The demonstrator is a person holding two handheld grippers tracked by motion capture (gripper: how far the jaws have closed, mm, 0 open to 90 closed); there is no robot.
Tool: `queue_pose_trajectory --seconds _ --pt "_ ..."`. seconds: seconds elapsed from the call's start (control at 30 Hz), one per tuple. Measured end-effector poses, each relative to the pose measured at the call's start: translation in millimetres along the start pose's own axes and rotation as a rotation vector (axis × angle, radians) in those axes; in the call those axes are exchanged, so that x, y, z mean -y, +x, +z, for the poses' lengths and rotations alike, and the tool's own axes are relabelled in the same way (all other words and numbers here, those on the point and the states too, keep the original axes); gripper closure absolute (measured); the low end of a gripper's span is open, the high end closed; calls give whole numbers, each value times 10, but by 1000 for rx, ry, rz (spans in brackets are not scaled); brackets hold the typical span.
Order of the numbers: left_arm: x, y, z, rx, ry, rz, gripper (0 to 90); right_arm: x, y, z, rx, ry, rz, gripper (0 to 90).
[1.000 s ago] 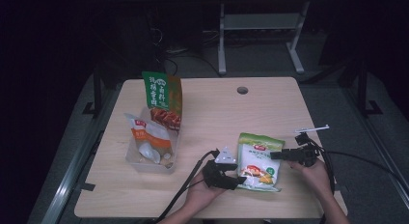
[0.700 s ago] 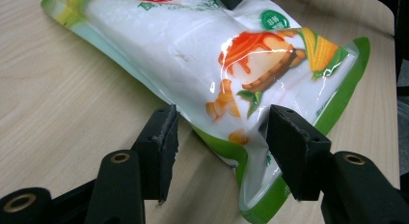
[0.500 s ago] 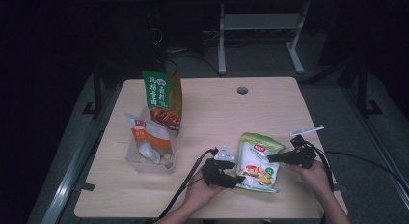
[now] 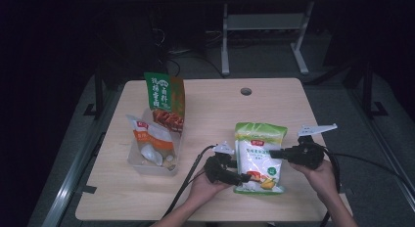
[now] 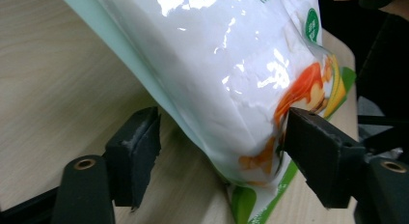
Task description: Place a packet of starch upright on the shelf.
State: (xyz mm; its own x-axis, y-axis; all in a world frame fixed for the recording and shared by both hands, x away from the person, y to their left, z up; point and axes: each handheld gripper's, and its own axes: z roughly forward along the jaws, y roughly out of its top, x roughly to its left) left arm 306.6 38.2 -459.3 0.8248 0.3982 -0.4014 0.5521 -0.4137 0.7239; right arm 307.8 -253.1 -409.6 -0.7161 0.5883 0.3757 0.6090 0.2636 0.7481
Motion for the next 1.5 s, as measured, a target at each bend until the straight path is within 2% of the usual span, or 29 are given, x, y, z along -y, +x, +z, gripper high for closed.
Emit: queue_pose_trajectory --seconds 0.03,0.17,0.2,0.3,0.43,0.6,0.63,0.8,0.83,0.87,0.9,1.0,1.17,1.2,1.3,1.37,1.47,1.5 --pt "-14 11 -11 14 -5 14 393 -23 38 -12 2 -27 -18 888" --pt "-45 -7 -64 15 -28 7 444 -67 108 -27 -2 -64 -39 889" --pt "-47 -2 -95 9 -40 24 475 -103 179 -35 -7 -79 -52 889" --pt "-42 -5 -145 3 -59 22 505 -135 247 -31 -11 -92 -77 890" --pt "-37 -6 -236 -50 -75 80 582 -227 412 16 -9 -119 -141 889" --pt "-4 -37 -304 -103 -107 90 636 -266 496 74 -15 -120 -178 888" --pt "13 -52 -320 -123 -108 102 660 -281 543 97 5 -106 -218 884" --pt "34 -102 -333 -163 -103 129 674 -283 604 117 38 -71 -261 871" --pt "40 -119 -334 -178 -101 142 681 -270 629 131 63 -39 -284 849" --pt "43 -134 -332 -190 -98 153 681 -270 629 131 63 -39 -284 849" --pt "53 -157 -331 -207 -97 171 693 -242 635 160 94 -3 -298 826" --pt "64 -160 -338 -215 -94 190 698 -204 632 175 99 8 -297 822" --pt "63 -189 -351 -231 -74 223 702 -177 647 212 109 42 -320 749" --pt "63 -192 -353 -235 -68 235 704 -187 666 240 110 75 -342 711" --pt "68 -200 -349 -241 -64 243 704 -200 683 264 112 101 -347 699" --pt "69 -206 -346 -241 -65 243 704 -214 672 280 96 116 -338 680" --pt "69 -201 -347 -244 -61 246 704 -227 659 310 78 138 -328 689" --pt "69 -197 -350 -245 -61 246 702 -234 662 328 75 145 -326 726"
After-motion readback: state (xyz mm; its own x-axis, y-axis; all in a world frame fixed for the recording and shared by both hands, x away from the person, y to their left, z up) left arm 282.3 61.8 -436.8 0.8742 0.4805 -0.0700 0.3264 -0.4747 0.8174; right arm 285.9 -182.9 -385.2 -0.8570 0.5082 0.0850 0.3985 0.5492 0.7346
